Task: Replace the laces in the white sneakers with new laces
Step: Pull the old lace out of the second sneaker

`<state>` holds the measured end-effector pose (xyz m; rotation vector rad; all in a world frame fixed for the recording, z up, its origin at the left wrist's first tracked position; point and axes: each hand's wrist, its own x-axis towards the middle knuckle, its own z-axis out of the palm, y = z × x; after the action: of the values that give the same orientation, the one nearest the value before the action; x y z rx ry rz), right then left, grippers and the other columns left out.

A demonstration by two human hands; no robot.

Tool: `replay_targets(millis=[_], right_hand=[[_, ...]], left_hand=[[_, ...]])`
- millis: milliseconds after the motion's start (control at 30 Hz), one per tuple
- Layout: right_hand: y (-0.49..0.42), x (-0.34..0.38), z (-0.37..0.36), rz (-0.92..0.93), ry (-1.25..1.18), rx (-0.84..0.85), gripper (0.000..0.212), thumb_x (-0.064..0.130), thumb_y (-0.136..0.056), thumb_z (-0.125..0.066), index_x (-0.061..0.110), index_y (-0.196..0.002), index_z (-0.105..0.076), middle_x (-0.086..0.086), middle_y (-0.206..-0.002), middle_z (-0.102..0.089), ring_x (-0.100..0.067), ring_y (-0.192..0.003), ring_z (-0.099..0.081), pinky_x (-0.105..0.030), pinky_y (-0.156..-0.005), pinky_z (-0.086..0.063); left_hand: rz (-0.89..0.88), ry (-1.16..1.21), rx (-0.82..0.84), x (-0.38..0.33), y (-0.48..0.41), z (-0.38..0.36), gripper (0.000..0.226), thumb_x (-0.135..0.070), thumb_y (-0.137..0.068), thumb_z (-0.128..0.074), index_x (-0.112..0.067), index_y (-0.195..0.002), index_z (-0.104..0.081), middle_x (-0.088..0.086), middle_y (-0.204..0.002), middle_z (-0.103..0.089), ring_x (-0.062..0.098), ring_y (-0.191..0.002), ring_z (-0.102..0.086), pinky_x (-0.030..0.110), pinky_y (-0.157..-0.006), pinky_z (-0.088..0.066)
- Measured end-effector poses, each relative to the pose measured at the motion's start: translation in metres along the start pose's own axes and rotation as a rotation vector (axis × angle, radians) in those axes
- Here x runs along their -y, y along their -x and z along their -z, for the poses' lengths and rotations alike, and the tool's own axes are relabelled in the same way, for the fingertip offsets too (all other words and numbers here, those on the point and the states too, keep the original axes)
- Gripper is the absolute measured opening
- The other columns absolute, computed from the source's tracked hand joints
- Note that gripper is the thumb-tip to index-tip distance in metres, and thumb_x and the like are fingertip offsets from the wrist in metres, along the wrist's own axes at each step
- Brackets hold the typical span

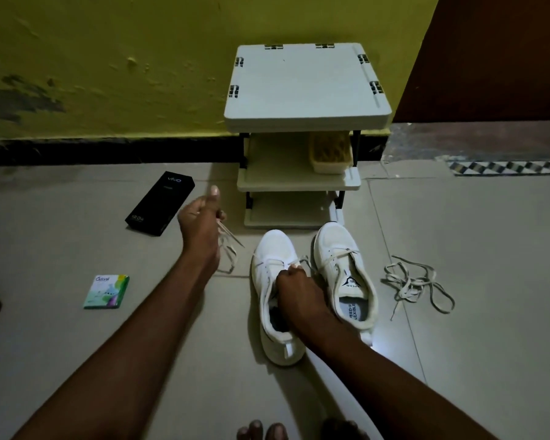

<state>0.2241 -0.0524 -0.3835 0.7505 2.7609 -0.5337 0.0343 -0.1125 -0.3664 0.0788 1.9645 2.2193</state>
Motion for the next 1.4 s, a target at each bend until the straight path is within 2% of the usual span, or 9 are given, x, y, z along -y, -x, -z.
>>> replay_targets(millis=[200,367,600,800,933,1033,1167,1267,1400], right_hand=[[0.000,-0.001,-0.006,-0.024,-0.003,-0.056,0.033,0.011,-0.085,-0.070,0.005,-0.117,-0.061,-0.014,-0.126,-0.059,-0.030,-0.124,-0.053,-0.035,-0.099,-0.045],[-0.003,-0.002,-0.009,-0.028,-0.001,-0.056,0.039,0.014,-0.085,-0.072,0.006,-0.122,-0.059,-0.012,-0.128,-0.058,-0.029,-0.125,-0.052,-0.035,-0.099,-0.045],[-0.001,-0.004,-0.007,-0.050,-0.016,-0.082,0.029,0.011,-0.086,-0.065,0.005,-0.114,-0.061,-0.014,-0.125,-0.060,-0.031,-0.119,-0.056,-0.037,-0.094,-0.047],[-0.002,-0.010,-0.004,-0.042,-0.069,-0.125,0.012,0.012,-0.083,-0.065,0.008,-0.094,-0.070,-0.012,-0.105,-0.070,-0.029,-0.102,-0.065,-0.036,-0.087,-0.054],[-0.002,-0.009,-0.004,-0.042,-0.096,-0.131,0.012,0.015,-0.081,-0.069,0.010,-0.092,-0.071,-0.011,-0.103,-0.070,-0.026,-0.098,-0.067,-0.035,-0.084,-0.056],[-0.003,-0.008,-0.007,-0.058,-0.081,-0.133,0.018,0.015,-0.083,-0.067,0.011,-0.101,-0.069,-0.010,-0.109,-0.068,-0.025,-0.102,-0.066,-0.034,-0.085,-0.055],[-0.005,-0.004,-0.011,-0.072,-0.051,-0.119,0.023,0.010,-0.089,-0.060,0.009,-0.111,-0.063,-0.014,-0.120,-0.060,-0.030,-0.109,-0.063,-0.038,-0.087,-0.052],[-0.006,-0.005,-0.011,-0.070,-0.034,-0.134,0.021,0.009,-0.090,-0.057,0.009,-0.110,-0.064,-0.013,-0.119,-0.062,-0.028,-0.112,-0.062,-0.036,-0.089,-0.050],[-0.006,-0.005,-0.012,-0.054,-0.045,-0.092,0.025,0.010,-0.085,-0.066,0.009,-0.109,-0.065,-0.013,-0.119,-0.062,-0.029,-0.113,-0.061,-0.037,-0.087,-0.051]], left_hand=[[-0.015,-0.550,0.401,0.031,0.028,0.004,0.027,-0.031,-0.097,-0.068,-0.019,-0.081,-0.050,0.002,-0.069,-0.063,0.013,-0.054,-0.054,0.036,-0.060,-0.048],[-0.221,-1.309,0.718,0.050,0.049,0.007,0.032,-0.053,-0.098,-0.055,-0.026,-0.114,-0.053,-0.007,-0.118,-0.065,0.019,-0.108,-0.061,0.035,-0.085,-0.046],[-0.403,-1.264,0.630,0.036,0.046,-0.002,0.020,-0.023,-0.099,-0.062,-0.016,-0.081,-0.066,-0.002,-0.085,-0.057,0.025,-0.104,-0.058,0.028,-0.075,-0.033],[-0.614,-0.758,0.162,-0.012,0.032,-0.012,0.025,-0.020,-0.100,-0.051,-0.014,-0.081,-0.068,0.000,-0.097,-0.051,0.018,-0.096,-0.050,0.032,-0.081,-0.041],[-0.320,-0.393,0.326,-0.015,0.046,-0.025,0.034,-0.021,-0.110,-0.038,-0.008,-0.082,-0.051,0.005,-0.073,-0.062,0.014,-0.061,-0.060,0.031,-0.062,-0.050],[-0.305,-0.663,0.410,0.013,0.043,-0.015,0.027,-0.029,-0.109,-0.039,-0.017,-0.089,-0.051,0.003,-0.074,-0.061,0.021,-0.062,-0.056,0.035,-0.061,-0.046],[-0.407,-1.312,0.728,0.033,0.042,0.000,0.030,-0.030,-0.101,-0.053,-0.026,-0.130,-0.060,0.001,-0.122,-0.068,0.028,-0.113,-0.059,0.034,-0.083,-0.042],[-0.311,-1.126,0.761,0.039,0.045,0.002,0.021,-0.034,-0.091,-0.064,-0.021,-0.104,-0.074,0.001,-0.104,-0.074,0.027,-0.104,-0.064,0.035,-0.084,-0.048],[-0.524,-1.088,0.630,0.032,0.034,0.003,0.017,0.010,-0.074,-0.070,-0.007,-0.078,-0.074,0.005,-0.082,-0.063,0.031,-0.083,-0.062,0.041,-0.086,-0.048]])
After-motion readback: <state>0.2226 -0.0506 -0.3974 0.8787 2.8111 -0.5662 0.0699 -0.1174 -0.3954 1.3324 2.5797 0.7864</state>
